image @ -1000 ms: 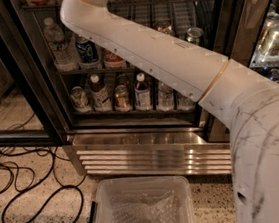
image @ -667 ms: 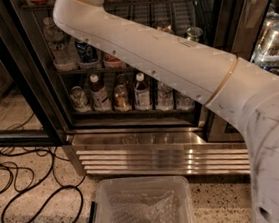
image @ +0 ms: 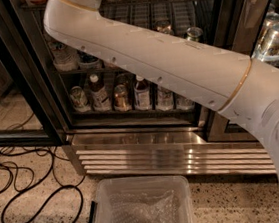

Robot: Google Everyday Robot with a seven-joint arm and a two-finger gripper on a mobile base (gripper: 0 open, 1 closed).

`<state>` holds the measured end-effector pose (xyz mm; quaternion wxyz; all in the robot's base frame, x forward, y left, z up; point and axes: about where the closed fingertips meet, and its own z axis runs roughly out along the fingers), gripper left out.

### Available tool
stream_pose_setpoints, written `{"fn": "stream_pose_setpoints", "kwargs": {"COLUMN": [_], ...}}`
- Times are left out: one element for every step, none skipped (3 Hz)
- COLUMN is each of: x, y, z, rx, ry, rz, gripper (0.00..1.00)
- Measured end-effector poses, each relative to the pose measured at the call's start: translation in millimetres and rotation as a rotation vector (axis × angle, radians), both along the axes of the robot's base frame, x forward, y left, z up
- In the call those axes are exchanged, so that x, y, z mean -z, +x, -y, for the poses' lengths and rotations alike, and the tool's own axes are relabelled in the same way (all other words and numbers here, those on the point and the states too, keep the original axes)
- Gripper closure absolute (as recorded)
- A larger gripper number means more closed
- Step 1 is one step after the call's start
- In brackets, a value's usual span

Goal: Pick coke can from top shelf of fridge

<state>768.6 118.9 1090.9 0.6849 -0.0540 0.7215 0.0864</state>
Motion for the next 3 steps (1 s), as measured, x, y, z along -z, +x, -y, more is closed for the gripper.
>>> {"fn": "stream_pose_setpoints", "kwargs": {"x": [3.1,25.8,64.9], "y": [-3.8,-30.1,-68.2], "z": [5.7,17.0,31.0], "rx": [0.011,0.055,0.123], "ry": [0.009,0.066,0.12], "rz": [-0.022,-0.125,-0.253], "gripper": [1.0,1.0,1.0]}}
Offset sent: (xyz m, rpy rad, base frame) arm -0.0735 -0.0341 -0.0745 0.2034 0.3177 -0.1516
